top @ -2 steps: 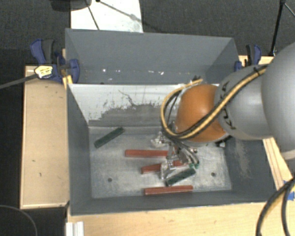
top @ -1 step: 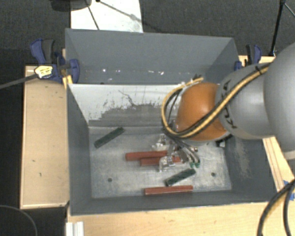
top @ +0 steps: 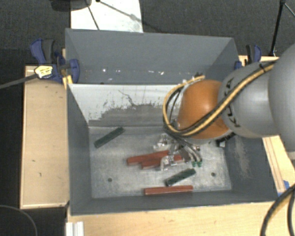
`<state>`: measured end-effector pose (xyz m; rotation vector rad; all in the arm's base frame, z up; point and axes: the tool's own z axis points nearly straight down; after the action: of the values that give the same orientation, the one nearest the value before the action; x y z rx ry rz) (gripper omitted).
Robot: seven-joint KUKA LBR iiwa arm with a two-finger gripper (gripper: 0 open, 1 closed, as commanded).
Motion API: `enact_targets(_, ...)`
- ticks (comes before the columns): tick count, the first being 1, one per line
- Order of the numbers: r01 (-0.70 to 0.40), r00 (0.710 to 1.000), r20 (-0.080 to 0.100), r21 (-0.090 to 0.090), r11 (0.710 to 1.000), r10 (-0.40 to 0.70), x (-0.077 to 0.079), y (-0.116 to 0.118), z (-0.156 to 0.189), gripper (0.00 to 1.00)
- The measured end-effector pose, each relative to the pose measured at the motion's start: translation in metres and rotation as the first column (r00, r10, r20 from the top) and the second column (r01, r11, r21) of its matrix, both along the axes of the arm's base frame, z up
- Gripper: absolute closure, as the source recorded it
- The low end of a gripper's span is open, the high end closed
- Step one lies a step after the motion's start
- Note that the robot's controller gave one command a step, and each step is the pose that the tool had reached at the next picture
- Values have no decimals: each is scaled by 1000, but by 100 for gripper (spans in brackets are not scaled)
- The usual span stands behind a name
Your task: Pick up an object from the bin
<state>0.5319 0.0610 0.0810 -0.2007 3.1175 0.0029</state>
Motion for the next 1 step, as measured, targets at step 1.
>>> enact_targets(1, 0, 1000, -15, -2, 1000, 0, -3, 0, 13, 100)
